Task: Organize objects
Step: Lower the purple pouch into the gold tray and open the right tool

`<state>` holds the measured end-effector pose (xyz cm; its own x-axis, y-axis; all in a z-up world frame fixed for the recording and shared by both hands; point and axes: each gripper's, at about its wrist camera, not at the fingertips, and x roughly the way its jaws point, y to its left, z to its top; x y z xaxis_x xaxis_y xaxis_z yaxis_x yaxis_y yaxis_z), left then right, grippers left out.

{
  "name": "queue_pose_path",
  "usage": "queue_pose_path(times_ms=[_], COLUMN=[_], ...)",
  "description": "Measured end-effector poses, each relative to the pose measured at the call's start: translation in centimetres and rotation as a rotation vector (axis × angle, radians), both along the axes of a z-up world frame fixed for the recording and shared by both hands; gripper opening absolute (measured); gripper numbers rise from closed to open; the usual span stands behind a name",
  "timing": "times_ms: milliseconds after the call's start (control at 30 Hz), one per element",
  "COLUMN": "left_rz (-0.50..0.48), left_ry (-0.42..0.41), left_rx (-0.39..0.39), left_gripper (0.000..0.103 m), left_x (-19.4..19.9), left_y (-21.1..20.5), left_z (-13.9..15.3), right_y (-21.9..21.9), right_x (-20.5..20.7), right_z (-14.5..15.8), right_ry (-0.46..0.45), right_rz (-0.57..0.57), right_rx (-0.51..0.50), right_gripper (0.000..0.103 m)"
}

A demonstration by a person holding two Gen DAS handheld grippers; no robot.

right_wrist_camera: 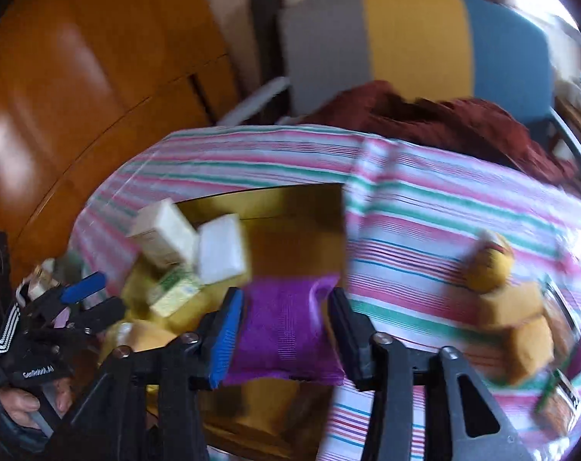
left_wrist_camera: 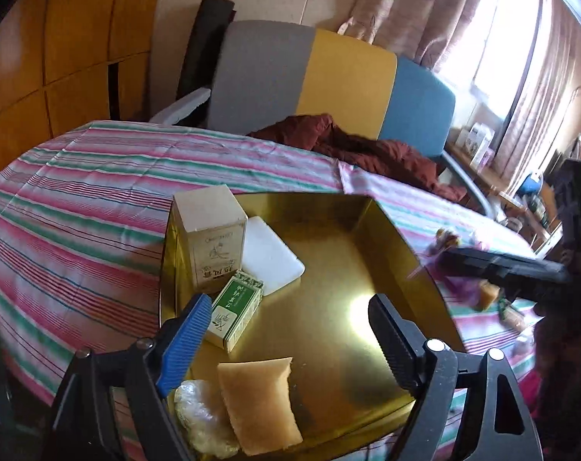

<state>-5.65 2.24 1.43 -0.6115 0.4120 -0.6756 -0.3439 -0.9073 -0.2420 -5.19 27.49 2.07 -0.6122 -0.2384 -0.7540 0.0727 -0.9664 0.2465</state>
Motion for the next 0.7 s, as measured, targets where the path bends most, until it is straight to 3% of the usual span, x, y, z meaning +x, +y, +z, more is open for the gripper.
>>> queue_pose_path(times_ms=[133,400,500,600,700], left_rz=[0.025,0.096,0.161,0.194,0.178], left_ry=[0.011,-0.002,0.111,0.269,0.285], left_rx=[0.026,-0.038,-0.107,-0.183,-0.19], left_gripper=[0.095,0.102,0.102,0.103,0.103], left_x=[0.2,0.3,1.5,3.1,3.5], left_y=[-1.4,-2.4,-2.3,-1.7,-1.2], left_z=[0.5,0.1,1.0,2.1,2.5], right_y=[-2.7,-3.7,-4.1,-4.5,-4.3], right_x=[0.0,1.9,2.8,4.4,5.5], right_z=[-0.4,-1.3,-1.1,-0.3,0.6], right_ry=[-0.017,-0.015,0.021,0.128,0.202], right_rz=[0.033,-0.008,-0.046,-0.102,-0.147], right_rx=[0.017,0.054,0.112,0.194,0.221], right_gripper=[0.061,0.074,0.074,0.075,0.077])
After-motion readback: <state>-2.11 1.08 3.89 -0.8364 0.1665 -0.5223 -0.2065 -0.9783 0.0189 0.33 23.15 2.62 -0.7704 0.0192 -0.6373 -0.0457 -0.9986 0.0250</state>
